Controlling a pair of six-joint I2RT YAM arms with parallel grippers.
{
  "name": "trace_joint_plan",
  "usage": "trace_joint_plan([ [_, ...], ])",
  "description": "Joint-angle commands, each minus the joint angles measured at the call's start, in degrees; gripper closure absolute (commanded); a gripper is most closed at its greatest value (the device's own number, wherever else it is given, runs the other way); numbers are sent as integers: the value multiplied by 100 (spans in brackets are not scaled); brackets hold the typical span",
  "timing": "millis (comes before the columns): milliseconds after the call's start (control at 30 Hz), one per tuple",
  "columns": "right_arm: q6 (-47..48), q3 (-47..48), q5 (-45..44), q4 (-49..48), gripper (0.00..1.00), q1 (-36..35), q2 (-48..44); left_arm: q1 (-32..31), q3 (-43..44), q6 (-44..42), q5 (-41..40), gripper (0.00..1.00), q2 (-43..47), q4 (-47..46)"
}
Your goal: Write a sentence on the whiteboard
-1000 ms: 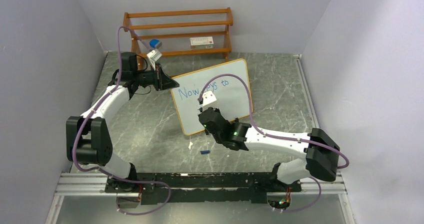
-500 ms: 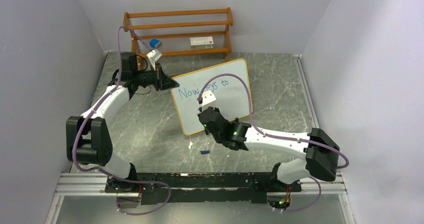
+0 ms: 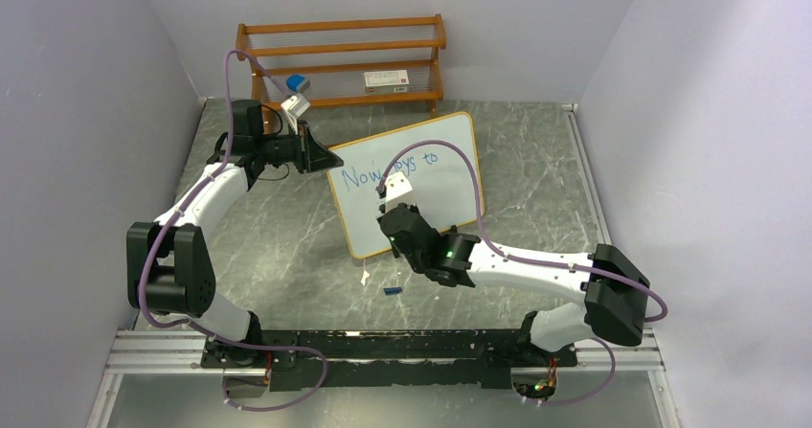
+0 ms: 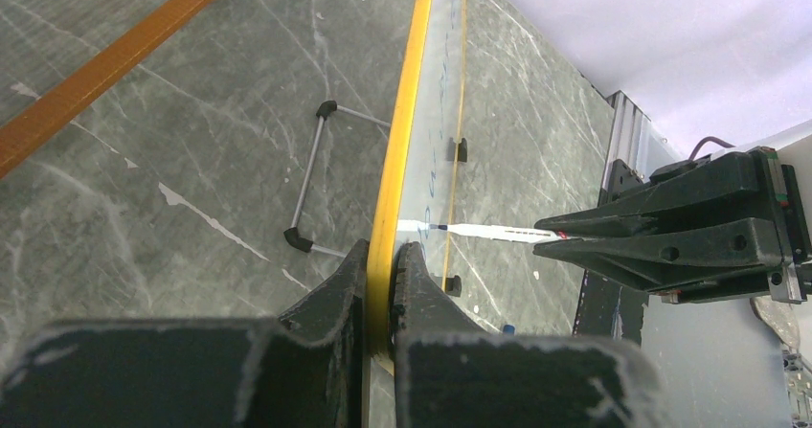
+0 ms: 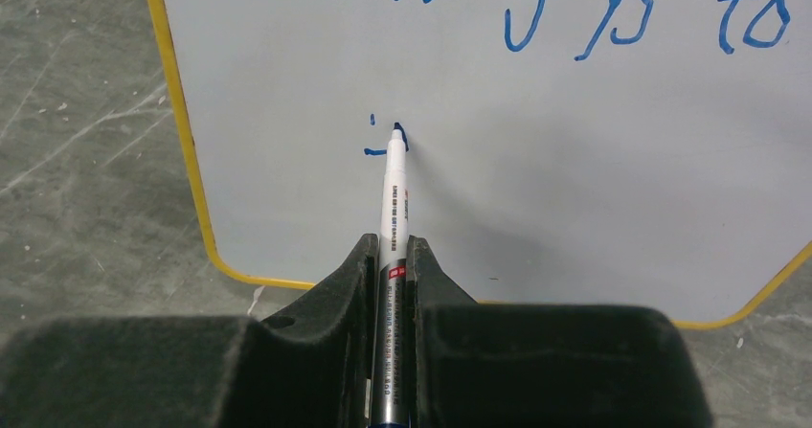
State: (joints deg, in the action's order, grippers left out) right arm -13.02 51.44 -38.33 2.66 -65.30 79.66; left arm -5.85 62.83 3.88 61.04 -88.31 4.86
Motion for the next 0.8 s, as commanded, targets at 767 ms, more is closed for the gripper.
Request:
trace_joint_plan([
  [767,42,191,153,-248,100,87,120,-277,-271,-829,-1112,95,-362,628],
])
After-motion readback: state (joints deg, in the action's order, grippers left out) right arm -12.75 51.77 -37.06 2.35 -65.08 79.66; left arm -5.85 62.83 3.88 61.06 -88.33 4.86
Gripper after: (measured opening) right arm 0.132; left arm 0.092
